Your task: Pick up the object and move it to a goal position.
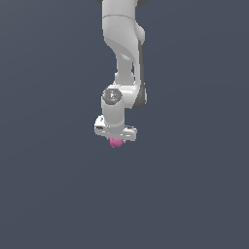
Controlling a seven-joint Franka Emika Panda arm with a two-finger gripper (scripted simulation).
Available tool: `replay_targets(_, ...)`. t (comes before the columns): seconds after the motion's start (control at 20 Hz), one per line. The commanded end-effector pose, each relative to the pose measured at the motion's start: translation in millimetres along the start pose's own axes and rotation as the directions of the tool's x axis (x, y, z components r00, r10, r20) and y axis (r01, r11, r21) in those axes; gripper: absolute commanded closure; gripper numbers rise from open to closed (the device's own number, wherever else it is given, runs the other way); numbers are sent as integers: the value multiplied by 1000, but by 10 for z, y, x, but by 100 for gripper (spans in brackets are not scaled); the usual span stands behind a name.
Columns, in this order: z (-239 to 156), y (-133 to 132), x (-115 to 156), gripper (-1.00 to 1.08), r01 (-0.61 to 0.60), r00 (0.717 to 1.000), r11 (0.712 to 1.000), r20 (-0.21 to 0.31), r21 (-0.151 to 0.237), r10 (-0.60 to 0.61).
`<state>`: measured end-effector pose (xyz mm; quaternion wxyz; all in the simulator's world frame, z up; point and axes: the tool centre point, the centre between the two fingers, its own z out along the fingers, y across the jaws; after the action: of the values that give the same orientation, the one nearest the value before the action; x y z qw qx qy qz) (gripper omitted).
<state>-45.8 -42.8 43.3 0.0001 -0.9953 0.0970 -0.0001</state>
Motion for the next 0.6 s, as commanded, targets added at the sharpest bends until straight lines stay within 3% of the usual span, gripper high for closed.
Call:
replay_targets(0.0, -14, 26, 104, 108, 0, 1000, 1000, 0, 0, 0)
replay_targets(0.55, -93, 171, 747, 108, 0, 1000, 1000, 0, 0, 0)
